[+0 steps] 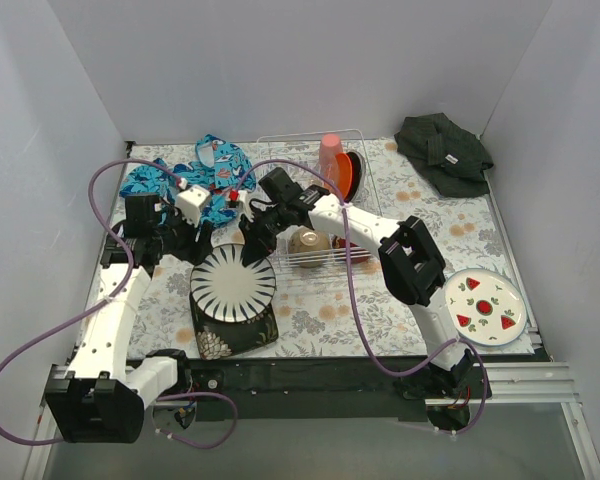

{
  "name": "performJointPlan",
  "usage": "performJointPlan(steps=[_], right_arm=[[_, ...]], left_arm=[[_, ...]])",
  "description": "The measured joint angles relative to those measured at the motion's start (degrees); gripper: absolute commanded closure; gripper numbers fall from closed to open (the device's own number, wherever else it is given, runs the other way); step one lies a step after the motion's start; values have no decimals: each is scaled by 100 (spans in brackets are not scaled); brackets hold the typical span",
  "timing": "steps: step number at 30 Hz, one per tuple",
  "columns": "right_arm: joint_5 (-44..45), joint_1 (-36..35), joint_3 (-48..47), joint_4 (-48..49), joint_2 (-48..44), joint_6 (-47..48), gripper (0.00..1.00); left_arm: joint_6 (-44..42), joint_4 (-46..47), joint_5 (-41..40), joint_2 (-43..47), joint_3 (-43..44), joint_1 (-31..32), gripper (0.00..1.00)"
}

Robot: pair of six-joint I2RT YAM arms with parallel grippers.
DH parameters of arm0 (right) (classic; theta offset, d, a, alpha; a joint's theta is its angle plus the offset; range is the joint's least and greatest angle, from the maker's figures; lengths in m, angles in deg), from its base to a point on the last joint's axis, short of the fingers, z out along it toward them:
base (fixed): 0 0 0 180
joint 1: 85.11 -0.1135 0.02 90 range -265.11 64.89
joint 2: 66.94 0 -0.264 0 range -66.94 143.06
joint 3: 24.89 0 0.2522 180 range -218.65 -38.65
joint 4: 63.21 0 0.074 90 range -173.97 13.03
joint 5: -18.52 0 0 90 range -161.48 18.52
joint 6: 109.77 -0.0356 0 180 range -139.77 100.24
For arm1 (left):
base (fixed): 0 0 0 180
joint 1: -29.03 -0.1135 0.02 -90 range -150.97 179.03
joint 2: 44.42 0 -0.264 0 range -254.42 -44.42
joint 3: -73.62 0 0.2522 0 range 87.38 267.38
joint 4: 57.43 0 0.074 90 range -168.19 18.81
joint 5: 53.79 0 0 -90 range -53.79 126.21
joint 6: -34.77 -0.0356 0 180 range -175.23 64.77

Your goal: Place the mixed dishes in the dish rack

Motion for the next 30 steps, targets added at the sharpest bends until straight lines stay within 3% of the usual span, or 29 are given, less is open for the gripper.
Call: performJointPlan(steps=[2, 3, 7, 13, 16, 23, 30], right_arm=[[155, -2, -2, 46, 2, -227, 99], [212, 0, -2, 103, 4, -411, 99], [483, 22, -221, 254, 4, -1115, 99], [1729, 111, -946, 387, -131, -1812, 99], [2846, 232, -1086, 380, -424, -2109, 99], [6616, 437, -1080, 448, -1311, -2643, 99], [8666, 636, -802, 807, -1558, -2474, 99]], left_arm=[[474, 343, -579, 96, 35, 11, 8], [855, 566, -992, 144, 118, 9, 4], [1932, 1493, -2221, 382, 675, -48, 2], [2885, 2398, -3147, 369, 1602, -55, 2], [3143, 2566, -3254, 275, 1644, -57, 2], [3499, 2614, -3110, -105, 1327, -55, 2], [3600, 2601, -2793, -166, 1010, -210, 2]])
